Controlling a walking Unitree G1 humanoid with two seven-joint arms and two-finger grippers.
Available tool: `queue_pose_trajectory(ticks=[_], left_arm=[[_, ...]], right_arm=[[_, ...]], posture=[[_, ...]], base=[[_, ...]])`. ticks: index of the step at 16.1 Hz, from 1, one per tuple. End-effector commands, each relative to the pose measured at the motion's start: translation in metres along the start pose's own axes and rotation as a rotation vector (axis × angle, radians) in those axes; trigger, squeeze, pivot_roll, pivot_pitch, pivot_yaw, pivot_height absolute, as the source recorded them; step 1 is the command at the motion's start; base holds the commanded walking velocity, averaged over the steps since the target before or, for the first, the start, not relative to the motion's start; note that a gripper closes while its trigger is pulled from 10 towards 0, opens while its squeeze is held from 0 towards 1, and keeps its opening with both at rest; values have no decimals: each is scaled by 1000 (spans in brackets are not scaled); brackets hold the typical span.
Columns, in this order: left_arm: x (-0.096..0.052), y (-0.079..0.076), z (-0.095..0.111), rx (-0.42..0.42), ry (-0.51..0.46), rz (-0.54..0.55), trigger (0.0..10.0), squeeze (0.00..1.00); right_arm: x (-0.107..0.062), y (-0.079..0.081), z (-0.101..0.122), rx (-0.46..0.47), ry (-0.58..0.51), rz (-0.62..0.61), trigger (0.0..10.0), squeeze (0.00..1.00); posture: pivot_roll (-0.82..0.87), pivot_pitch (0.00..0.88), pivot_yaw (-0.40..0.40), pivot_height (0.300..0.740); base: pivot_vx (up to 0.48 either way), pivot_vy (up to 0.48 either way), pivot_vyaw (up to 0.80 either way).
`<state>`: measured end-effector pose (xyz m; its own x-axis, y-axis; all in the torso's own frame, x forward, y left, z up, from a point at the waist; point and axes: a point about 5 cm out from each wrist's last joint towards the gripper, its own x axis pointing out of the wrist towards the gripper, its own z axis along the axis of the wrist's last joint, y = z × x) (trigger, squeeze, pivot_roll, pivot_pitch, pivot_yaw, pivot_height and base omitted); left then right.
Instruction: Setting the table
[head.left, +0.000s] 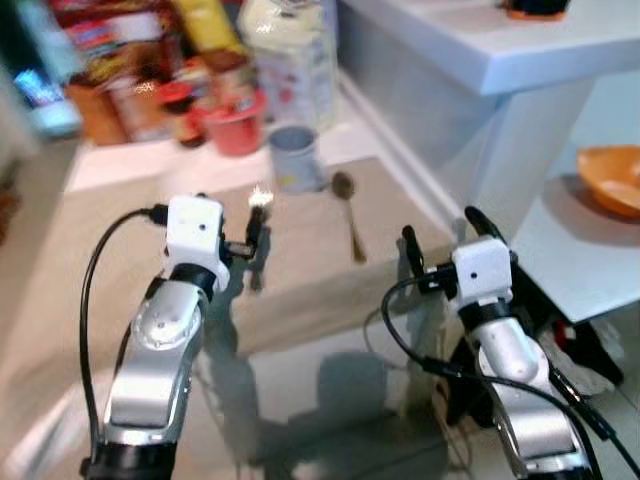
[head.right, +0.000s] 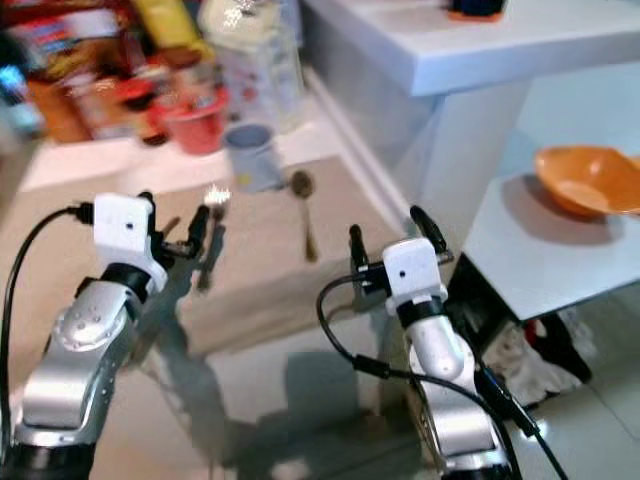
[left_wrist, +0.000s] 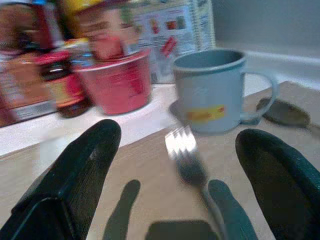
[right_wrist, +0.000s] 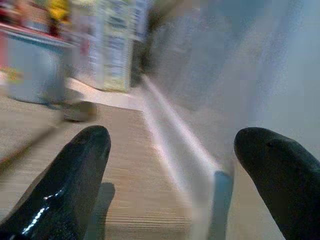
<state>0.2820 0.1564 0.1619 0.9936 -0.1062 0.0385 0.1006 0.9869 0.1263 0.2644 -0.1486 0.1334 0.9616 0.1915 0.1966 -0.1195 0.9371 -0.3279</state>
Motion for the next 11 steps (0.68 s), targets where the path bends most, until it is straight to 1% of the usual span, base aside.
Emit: queue_pose_trajectory(ticks=[1, 4, 6, 8, 9, 11], left_arm=[[3, -2, 5, -11, -14, 9, 10000, 0], [4, -3, 3, -24, 3, 34, 10000, 0], [5, -1, 0, -1, 29, 54, 10000, 0], [10, 6, -6, -41, 117, 74, 10000, 0], [14, 10, -5, -29, 160, 74, 10000, 0], [21, 12, 4, 4, 193, 43, 10000, 0]], right_arm=[[-1, -7, -3, -20, 8, -16, 10000, 0], [-2, -7, -3, -19, 6, -5, 10000, 0], [-1, -7, -3, -20, 6, 2, 10000, 0], [-2, -7, -2, -18, 5, 2, 10000, 0], [-3, -7, -2, -18, 4, 4, 10000, 0], [-3, -7, 1, -16, -4, 7, 10000, 0]], posture=[[-99, 0, 65, 740], [-102, 0, 59, 740], [-103, 0, 59, 740], [-106, 0, 60, 740], [-106, 0, 60, 740], [-107, 0, 66, 740]], base=[[0, 0, 0], [0, 0, 0], [0, 0, 0], [0, 0, 0], [0, 0, 0], [0, 0, 0]])
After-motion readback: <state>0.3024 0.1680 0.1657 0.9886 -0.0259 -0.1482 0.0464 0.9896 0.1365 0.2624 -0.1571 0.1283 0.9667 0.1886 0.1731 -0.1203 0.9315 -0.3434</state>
